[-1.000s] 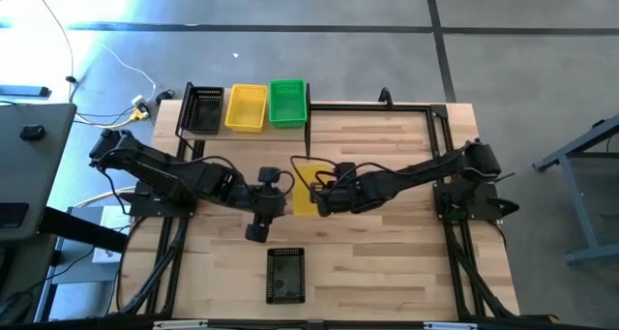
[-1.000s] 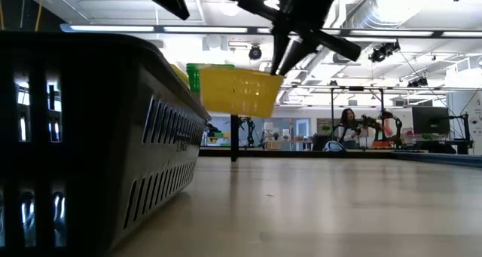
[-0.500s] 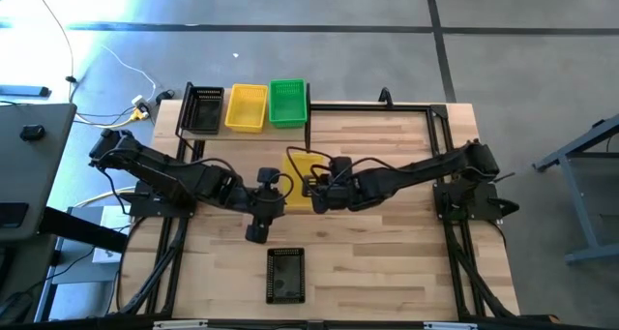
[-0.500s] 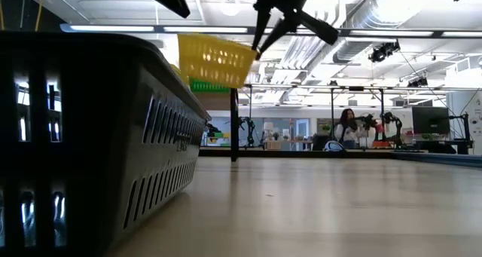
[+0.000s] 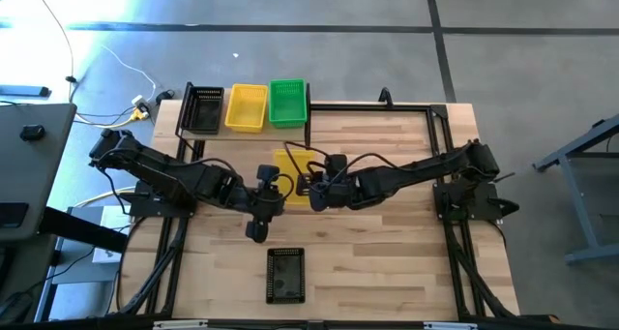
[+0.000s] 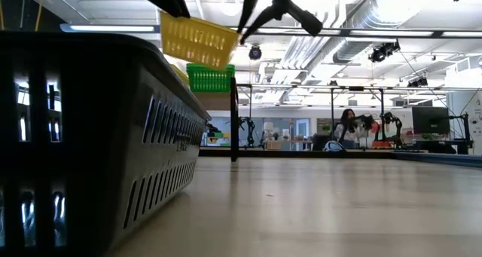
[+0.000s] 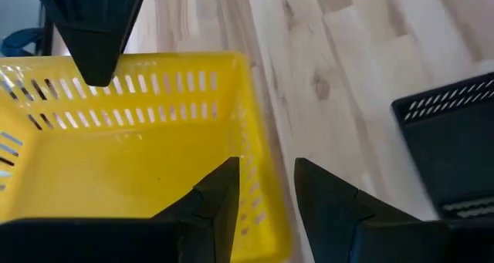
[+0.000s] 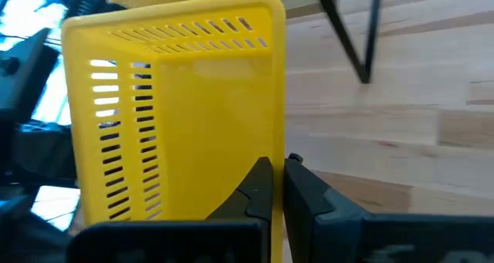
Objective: Stack baskets on shelf by color
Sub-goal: Stack the yellow bin on top of the yellow bin
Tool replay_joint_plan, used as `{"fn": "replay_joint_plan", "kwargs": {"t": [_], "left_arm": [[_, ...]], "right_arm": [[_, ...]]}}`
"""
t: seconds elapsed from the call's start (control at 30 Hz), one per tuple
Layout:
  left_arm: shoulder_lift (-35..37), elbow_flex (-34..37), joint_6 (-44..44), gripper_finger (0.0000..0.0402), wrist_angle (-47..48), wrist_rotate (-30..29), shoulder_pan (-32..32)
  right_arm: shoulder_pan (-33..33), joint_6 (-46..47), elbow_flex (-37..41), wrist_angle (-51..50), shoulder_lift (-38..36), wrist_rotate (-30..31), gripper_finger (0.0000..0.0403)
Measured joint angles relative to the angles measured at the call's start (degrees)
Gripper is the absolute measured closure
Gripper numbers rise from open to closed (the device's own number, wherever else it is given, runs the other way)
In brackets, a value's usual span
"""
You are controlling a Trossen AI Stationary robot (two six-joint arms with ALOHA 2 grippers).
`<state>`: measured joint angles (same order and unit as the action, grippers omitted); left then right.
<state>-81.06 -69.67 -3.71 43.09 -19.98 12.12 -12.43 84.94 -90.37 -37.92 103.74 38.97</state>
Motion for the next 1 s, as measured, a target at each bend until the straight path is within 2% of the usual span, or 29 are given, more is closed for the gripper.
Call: {"fn": "replay_joint_plan", "kwargs": {"t": [0.43, 0.53, 0.73, 1.0], "left_arm": [[0.02, 0.0, -3.99, 0.0288, 7.68, -8.53, 0.02], [0.02, 0.0, -4.01, 0.031, 7.63, -8.52, 0.02], [0.02, 0.0, -4.6, 0.0389, 7.57, -8.29, 0.02], [0.04, 0.0, -5.06, 0.0396, 7.46, -7.48, 0.0]], "right_arm": [[-0.74, -3.0, 0.0, 7.33, 0.0, -0.76, 0.0403], [-0.7, -3.48, 0.0, 7.55, 0.0, -0.82, 0.0403], [-0.7, -5.32, 0.0, 8.78, 0.0, -0.38, 0.0403], [-0.71, -8.92, 0.0, 9.05, 0.0, 0.08, 0.0397]]}}
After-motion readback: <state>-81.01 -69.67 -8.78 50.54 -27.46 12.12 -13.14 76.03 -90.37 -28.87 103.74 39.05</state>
